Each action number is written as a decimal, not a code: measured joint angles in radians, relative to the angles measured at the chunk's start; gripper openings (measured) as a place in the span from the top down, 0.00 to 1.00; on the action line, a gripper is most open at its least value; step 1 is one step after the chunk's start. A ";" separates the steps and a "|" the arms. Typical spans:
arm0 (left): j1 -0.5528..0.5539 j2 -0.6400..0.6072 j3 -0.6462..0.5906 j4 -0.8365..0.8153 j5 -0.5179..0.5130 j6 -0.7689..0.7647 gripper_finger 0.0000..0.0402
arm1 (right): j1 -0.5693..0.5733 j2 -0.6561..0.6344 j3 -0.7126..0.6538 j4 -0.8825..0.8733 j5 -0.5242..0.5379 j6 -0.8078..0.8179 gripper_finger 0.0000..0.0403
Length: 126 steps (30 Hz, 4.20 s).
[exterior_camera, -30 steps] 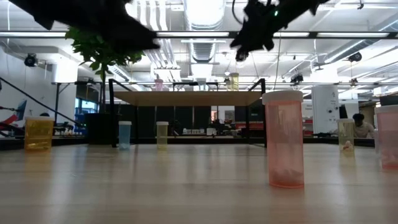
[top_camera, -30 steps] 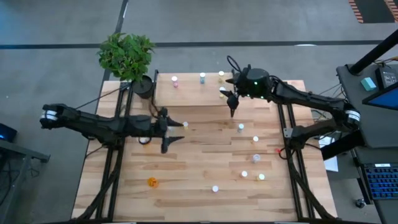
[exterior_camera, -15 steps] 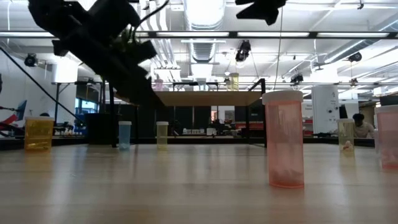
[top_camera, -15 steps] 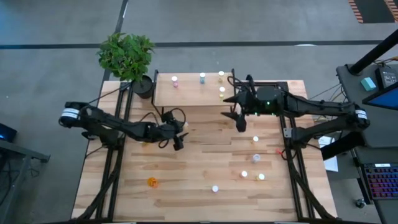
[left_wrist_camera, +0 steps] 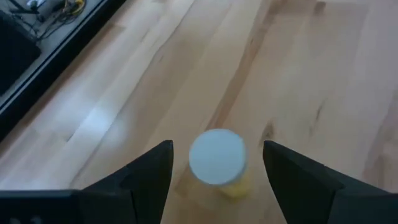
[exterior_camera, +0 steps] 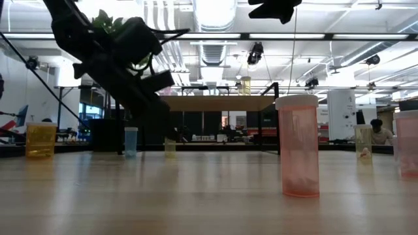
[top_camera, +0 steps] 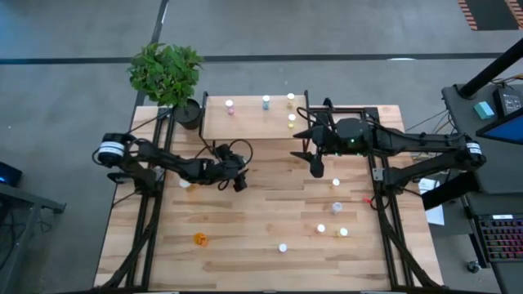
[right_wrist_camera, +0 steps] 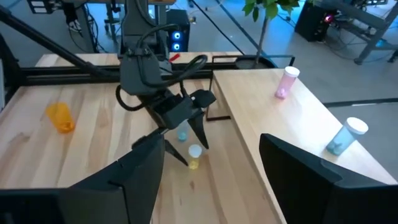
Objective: Pick and place medicine bottles onto shelf by color
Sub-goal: Put the yellow pill bottle on the shelf, then put the blue pill bottle on the shelf
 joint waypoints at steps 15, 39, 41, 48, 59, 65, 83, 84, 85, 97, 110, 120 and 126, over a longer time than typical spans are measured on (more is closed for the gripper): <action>0.000 -0.011 0.000 0.031 0.003 -0.025 0.73 | 0.000 0.000 0.000 -0.011 0.000 -0.004 0.38; -0.070 -0.245 0.309 -0.354 0.211 0.055 0.74 | 0.000 0.000 0.000 -0.048 -0.002 -0.022 0.39; -0.063 -0.277 0.375 -0.413 0.176 0.103 0.74 | 0.000 0.000 0.000 -0.047 -0.002 -0.021 0.39; 0.009 -0.355 0.484 -0.589 -0.076 0.191 0.74 | 0.004 0.000 -0.001 -0.048 -0.002 -0.017 0.39; 0.167 -0.407 0.474 -0.863 -0.132 -0.131 0.74 | 0.013 0.000 -0.001 -0.048 -0.002 -0.013 0.39; 0.231 -0.397 0.468 -0.886 -0.131 -0.185 0.74 | 0.013 0.000 -0.001 -0.048 -0.002 -0.013 0.39; 0.283 -0.342 0.423 -0.883 -0.132 -0.192 0.73 | 0.013 0.000 -0.026 -0.047 -0.002 -0.004 0.39; 0.283 -0.342 0.423 -0.883 -0.132 -0.191 0.73 | 0.013 0.000 -0.026 -0.047 -0.002 -0.004 0.39; 0.283 -0.342 0.422 -0.882 -0.132 -0.191 0.72 | 0.013 0.000 -0.026 -0.047 -0.002 -0.004 0.39; 0.283 -0.343 0.419 -0.884 -0.132 -0.171 0.54 | 0.013 0.000 -0.026 -0.081 -0.002 0.123 0.39; 0.275 -0.432 0.443 -0.886 -0.086 -0.096 0.52 | 0.024 -0.002 -0.102 -0.375 0.053 0.364 0.39; 0.173 -0.554 0.462 -0.793 0.133 0.010 0.52 | 0.105 -0.098 -0.329 -0.283 0.135 0.319 0.39; 0.036 -0.592 0.397 -0.605 0.185 0.116 0.52 | 0.149 -0.191 -0.518 -0.138 0.281 0.319 0.39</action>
